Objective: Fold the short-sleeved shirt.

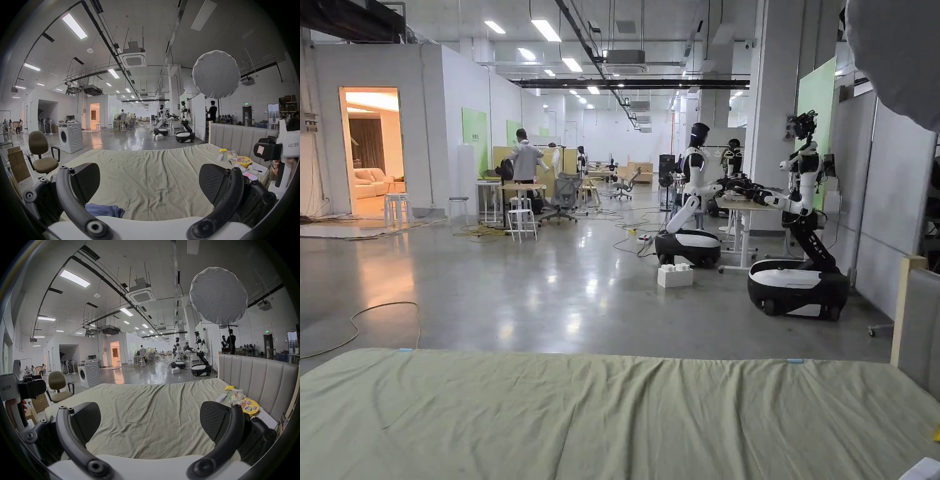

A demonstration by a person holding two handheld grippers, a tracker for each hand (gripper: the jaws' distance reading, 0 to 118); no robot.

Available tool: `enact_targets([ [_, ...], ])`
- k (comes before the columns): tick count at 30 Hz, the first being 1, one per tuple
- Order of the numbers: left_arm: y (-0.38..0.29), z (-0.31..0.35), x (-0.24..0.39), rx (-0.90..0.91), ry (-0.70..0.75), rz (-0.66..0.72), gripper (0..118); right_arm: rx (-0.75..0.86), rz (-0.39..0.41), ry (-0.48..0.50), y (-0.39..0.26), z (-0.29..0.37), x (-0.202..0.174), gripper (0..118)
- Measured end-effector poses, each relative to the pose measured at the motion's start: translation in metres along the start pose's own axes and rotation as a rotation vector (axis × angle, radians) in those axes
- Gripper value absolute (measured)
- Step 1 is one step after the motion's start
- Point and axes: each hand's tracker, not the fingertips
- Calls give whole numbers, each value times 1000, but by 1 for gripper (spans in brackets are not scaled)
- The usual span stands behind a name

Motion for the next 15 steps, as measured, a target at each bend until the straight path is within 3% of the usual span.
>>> enact_targets([
  [10, 0, 1, 9, -15, -5, 0, 118, 1, -60, -8, 3, -1, 5, 118],
  [15, -6, -1, -1, -20, -11, 17, 118, 6, -174, -6, 7, 3, 7, 118],
])
